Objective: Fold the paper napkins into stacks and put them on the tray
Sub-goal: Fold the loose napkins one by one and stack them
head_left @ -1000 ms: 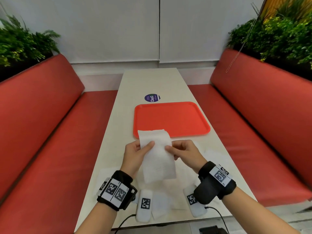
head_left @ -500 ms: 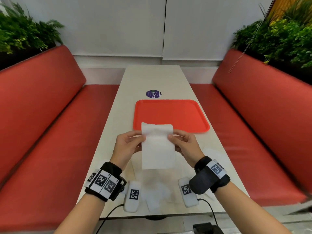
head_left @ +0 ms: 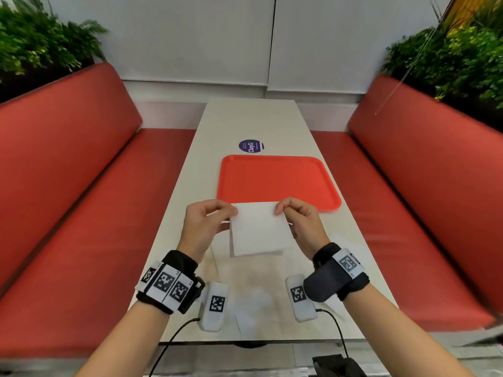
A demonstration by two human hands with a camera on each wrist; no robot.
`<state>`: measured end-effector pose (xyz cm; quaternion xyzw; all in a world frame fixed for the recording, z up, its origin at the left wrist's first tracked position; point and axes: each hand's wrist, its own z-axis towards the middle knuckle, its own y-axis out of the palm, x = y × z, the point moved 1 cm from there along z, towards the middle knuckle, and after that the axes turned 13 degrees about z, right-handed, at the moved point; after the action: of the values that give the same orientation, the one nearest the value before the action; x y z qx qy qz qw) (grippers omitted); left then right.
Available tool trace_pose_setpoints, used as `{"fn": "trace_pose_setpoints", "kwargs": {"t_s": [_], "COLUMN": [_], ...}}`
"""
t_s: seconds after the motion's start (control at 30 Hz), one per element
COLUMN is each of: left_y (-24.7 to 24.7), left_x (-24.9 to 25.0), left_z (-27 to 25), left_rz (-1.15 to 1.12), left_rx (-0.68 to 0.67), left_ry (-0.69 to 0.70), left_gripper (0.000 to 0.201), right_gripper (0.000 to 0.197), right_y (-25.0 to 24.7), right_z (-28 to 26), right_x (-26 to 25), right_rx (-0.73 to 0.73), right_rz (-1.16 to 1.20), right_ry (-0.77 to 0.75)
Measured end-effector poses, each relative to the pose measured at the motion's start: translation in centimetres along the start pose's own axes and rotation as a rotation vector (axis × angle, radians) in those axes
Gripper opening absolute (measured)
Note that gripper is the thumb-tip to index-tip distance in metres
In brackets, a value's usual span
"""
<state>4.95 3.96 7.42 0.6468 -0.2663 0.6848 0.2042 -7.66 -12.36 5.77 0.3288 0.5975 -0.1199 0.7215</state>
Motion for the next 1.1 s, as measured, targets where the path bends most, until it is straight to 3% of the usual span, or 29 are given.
{"fn": "trace_pose_setpoints", "kwargs": {"t_s": [0.03, 0.13, 0.37, 0.57, 0.7, 0.97, 1.1], "left_y": [0.0, -0.2, -0.3, 0.7, 0.9, 0.6, 0.7], "left_x": [0.0, -0.1, 0.5, 1.1, 1.1, 0.6, 0.7], "left_z": [-0.1, -0.1, 0.1, 0.0, -0.1, -0.3, -0.4], "left_rz": [0.031, 0.081, 0.117, 0.251, 0.299, 0.342, 0.394], "left_rx": [0.004, 0.013, -0.009, -0.104, -0.109, -0.024, 0.032], "left_ry": [0.016, 0.033, 0.062, 0.139, 0.147, 0.137, 0.189], "left_gripper": [0.002, 0.018, 0.037, 0.042, 0.043, 0.035, 0.004], "right_gripper": [0.036, 0.035, 0.013, 0.015, 0.011, 0.011, 0.017], "right_y": [0.0, -0.2, -0.2, 2.4, 2.6, 1.8, 2.4], "right_z": [-0.1, -0.1, 0.8, 1.3, 1.5, 1.0, 0.9], "right_x": [0.0, 0.2, -1.1, -1.7, -1.2, -0.6, -0.3], "right_rx": [-0.015, -0.056, -0.057, -0.196, -0.123, -0.117, -0.134], "right_rz": [-0.009, -0.034, -0.157, -0.504, -0.454, -0.491, -0.506], "right_ry": [-0.007, -0.025, -0.149, -0.148, -0.160, -0.111, -0.126]}}
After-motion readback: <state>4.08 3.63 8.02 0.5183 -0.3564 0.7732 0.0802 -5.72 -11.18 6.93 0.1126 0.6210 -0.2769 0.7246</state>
